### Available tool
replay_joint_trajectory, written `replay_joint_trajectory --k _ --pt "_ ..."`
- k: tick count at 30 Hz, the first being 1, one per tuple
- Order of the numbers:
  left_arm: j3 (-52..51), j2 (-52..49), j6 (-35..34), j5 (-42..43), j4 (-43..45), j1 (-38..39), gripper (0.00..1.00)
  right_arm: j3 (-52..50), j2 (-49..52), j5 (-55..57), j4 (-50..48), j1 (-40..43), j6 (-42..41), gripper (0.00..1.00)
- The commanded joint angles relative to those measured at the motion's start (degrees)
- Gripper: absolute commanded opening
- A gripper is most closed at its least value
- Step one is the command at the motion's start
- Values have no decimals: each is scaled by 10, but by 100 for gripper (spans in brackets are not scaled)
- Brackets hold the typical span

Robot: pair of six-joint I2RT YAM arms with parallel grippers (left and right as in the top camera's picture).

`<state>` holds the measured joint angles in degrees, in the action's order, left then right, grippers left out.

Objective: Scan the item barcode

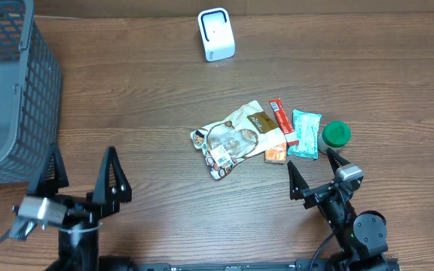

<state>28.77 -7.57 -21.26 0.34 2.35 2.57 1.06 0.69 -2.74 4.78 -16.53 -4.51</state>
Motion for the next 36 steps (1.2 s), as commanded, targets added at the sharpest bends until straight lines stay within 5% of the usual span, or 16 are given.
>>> replay_joint_trajectory --k 1,7,21,33,36 --pt "-49 55 -4 19 74 -3 100 -6 -5 3 -1 3 -2 100" --pt "-113 74 -4 23 181 -3 100 -6 -5 3 -1 3 -2 100" --pt "-285 74 -2 22 193 -3 100 -6 -5 3 -1 3 -2 100" --pt "-285 74 60 20 -70 -3 100 -6 -5 3 -1 3 -2 100" --pt "-285 74 105 22 -67 -3 100 -6 -5 3 -1 3 -2 100"
